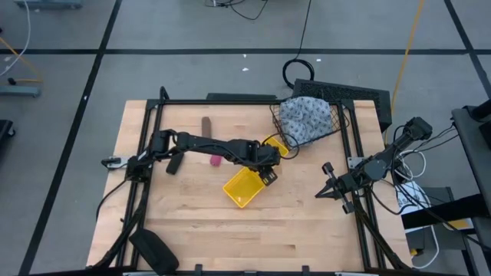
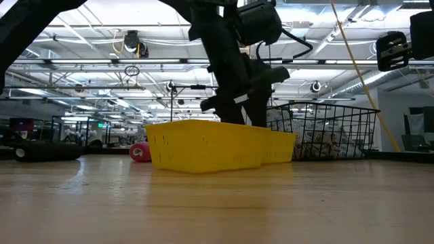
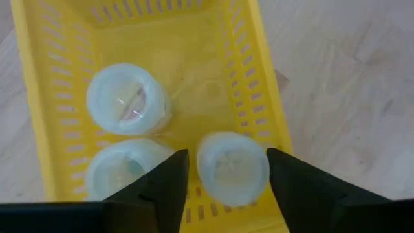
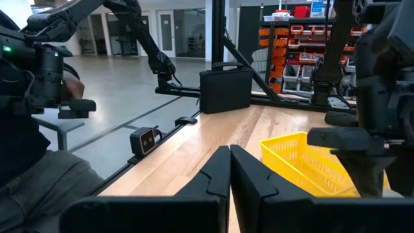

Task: Pick & place medical supplies in basket/bin
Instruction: Put the white pill bottle into the top yellow basket, then put the black bandage into the bottom yellow basket

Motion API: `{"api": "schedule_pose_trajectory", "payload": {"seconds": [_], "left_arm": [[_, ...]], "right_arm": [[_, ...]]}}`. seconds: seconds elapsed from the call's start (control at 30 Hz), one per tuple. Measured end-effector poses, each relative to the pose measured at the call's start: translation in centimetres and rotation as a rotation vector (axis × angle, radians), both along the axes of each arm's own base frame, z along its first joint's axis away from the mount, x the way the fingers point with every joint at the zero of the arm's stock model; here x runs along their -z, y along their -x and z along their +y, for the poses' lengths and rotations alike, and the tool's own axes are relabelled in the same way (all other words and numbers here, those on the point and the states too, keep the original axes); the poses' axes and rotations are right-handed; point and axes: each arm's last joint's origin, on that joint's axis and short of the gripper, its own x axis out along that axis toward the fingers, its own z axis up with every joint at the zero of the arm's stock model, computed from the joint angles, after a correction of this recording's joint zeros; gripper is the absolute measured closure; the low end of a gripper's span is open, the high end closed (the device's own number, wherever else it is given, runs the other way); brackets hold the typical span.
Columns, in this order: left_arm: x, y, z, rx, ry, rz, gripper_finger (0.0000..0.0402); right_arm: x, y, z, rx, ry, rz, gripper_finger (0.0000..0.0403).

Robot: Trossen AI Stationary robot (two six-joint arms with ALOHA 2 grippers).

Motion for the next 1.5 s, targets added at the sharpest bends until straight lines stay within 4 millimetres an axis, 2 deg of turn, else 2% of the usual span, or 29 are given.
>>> {"api": "schedule_pose_trajectory", "payload": {"seconds": [0.17,0.3,0.4,0.57,0.77,0.9,1.1,1.37,1.5], "left_arm": [[-0.4,0.1,0.1,-0.002,-0.006,-0.007,0.0149],[-1.2,0.3,0.5,-0.012,-0.01,-0.023,0.0135],[-2.2,0.6,0.9,-0.018,-0.016,-0.034,0.0133],[-5.3,1.6,1.0,0.016,-0.044,-0.083,0.0133],[-9.7,4.8,-0.5,0.043,-0.137,-0.042,0.0133],[-11.3,7.5,-1.2,-0.023,-0.204,0.005,0.0133],[-10.7,13.1,-1.0,-0.197,-0.197,0.023,0.0133],[-6.8,22.3,-0.2,-0.53,-0.078,0.056,0.0133],[-4.2,25.9,-0.3,-0.654,0.007,0.096,0.0133]], "right_arm": [[0.0,0.0,0.0,0.0,0.0,0.0,0.0403],[0.0,0.0,0.0,0.0,-0.001,0.0,0.0403],[0.0,0.0,0.0,0.0,0.0,0.0,0.0403],[0.0,0.0,0.0,0.0,-0.001,0.0,0.0403],[0.0,0.0,0.0,0.0,-0.001,-0.001,0.0403],[0.0,0.0,0.0,0.0,0.0,0.0,0.0403],[0.0,0.0,0.0,0.0,0.0,0.0,0.0403],[0.0,0.0,0.0,0.0,-0.001,0.0,0.0403],[0.0,0.0,0.0,-0.001,-0.001,0.0,0.0403]]}}
